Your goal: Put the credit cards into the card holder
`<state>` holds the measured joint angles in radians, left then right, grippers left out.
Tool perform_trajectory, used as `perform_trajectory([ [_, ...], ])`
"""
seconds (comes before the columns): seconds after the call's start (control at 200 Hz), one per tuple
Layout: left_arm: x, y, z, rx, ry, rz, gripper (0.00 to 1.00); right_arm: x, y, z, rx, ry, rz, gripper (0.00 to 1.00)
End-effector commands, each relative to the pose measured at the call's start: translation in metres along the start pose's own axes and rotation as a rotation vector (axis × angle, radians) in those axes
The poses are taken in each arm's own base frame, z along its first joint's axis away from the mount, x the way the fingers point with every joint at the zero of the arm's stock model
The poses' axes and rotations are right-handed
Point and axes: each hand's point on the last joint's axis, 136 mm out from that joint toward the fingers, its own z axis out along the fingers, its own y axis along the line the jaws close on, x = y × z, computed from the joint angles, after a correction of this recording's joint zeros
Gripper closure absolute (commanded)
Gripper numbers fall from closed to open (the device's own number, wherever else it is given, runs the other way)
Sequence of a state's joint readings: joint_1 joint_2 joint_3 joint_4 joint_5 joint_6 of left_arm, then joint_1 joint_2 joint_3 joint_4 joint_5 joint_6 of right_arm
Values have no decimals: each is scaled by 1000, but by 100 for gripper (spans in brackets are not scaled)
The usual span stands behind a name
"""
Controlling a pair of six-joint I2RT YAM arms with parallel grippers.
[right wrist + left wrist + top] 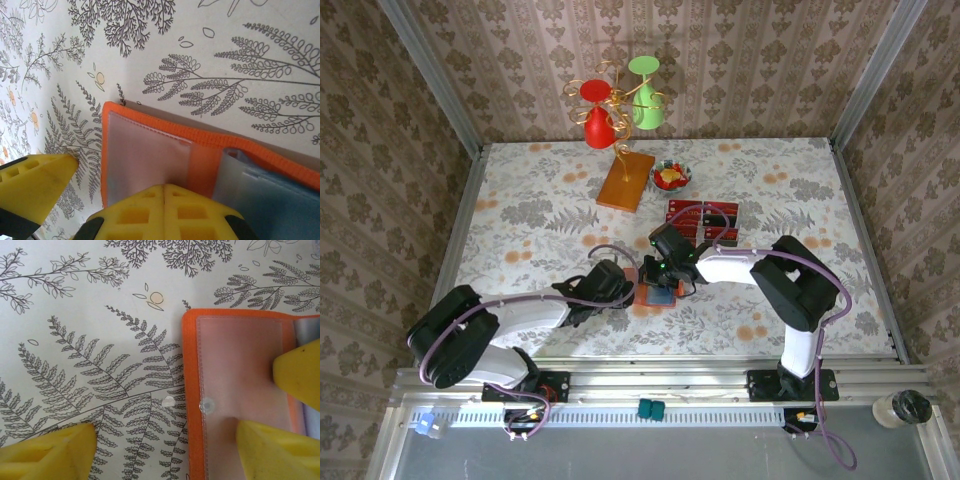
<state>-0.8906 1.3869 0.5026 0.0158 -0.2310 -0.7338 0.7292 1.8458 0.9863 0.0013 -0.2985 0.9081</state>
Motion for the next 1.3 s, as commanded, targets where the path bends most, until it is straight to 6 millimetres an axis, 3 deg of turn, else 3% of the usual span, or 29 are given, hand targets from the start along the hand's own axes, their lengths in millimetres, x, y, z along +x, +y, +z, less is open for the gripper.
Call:
perform_trajectory([
  [0.0,20,14,5,-46,48,-6,26,-6,17,-21,-36,-10,-32,92],
  [0.085,20,15,5,-54,51,-3,27,-21,26,-43,-32,-50,-74,84],
  [0.175,21,15,5,-61,55,4,27,-39,28,-68,14,-96,-141,66],
  [0.265,21,15,5,-66,57,11,28,-56,18,-90,131,-142,-234,52],
  [0.4,20,16,5,-75,58,17,28,-86,1,-116,337,-202,-412,47],
  [0.51,22,17,5,-81,62,20,29,-97,-18,-126,502,-188,-545,46],
  [0.785,22,16,5,-80,63,19,29,-112,-37,-120,671,-119,-733,46],
  [1.295,22,15,4,-75,61,18,29,-116,-58,-89,756,-6,-783,53],
])
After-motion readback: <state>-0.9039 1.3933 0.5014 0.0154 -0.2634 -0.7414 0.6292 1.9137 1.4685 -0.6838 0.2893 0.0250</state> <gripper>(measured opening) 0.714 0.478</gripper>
